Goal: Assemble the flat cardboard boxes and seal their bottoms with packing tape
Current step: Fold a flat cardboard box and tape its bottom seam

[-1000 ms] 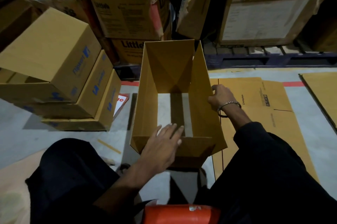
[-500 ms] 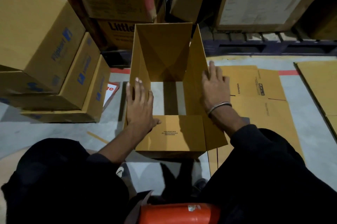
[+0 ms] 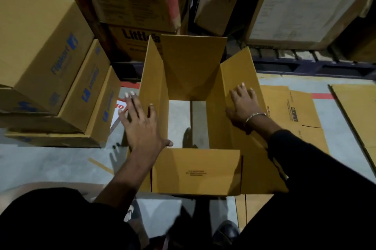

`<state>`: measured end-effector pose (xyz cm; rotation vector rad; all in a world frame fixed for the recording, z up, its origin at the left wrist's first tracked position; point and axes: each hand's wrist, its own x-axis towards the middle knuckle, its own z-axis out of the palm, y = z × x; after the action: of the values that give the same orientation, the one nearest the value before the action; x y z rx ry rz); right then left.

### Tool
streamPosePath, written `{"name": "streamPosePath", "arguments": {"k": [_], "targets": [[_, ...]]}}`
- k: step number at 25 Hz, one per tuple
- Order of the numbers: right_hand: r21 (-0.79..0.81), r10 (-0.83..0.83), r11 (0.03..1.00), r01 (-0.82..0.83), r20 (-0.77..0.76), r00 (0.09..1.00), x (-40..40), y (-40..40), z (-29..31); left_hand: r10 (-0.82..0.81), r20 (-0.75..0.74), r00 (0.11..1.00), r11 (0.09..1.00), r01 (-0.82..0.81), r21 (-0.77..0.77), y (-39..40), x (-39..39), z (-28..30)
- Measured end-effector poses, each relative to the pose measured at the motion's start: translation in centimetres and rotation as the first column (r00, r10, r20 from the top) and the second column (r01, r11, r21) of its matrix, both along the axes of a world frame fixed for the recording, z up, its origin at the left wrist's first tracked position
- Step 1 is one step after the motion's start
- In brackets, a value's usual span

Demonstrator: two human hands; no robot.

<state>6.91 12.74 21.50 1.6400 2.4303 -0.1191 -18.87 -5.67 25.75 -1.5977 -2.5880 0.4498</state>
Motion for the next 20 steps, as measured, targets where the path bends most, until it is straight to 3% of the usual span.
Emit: {"name": "streamPosePath", "arguments": {"k": [3,6,8,11,15,20], "targets": [[-0.155,-0.180,0.978,0.139,-0.292,0.939,-2.3,5.9,1.1,0.039,0.207,0.978,0.999,-0.041,0.009,0.3,-0.3,0.8],[-0.329,-0.386,0.914,0.237,-0.525,0.758,-5.4,11.1,2.9,0.017,0.475,0.880,0.998,0.014,-0.063,0.8,-1.1,1.5],[-0.386,-0.454,0.885,0.261,-0.590,0.667,-7.1,13.9,4.3,-0.047,0.512,0.858,0.982,0.134,-0.134,0.7,-1.5,1.9],[-0.374,-0.444,0.889,0.265,-0.562,0.698,-8.9,16.5,4.8,-0.173,0.368,0.914,0.939,0.266,-0.220,0.6,-1.4,1.4],[-0.192,-0.311,0.950,0.245,-0.552,0.774,-9.2,16.6,3.1,-0.209,-0.002,0.978,0.955,0.204,-0.214,0.2,-0.4,0.5],[0.157,-0.140,0.965,0.208,-0.363,0.921,-8.7,9.3,-1.6,-0.165,-0.098,0.981,0.972,0.144,-0.186,0.3,1.7,0.3]]}}
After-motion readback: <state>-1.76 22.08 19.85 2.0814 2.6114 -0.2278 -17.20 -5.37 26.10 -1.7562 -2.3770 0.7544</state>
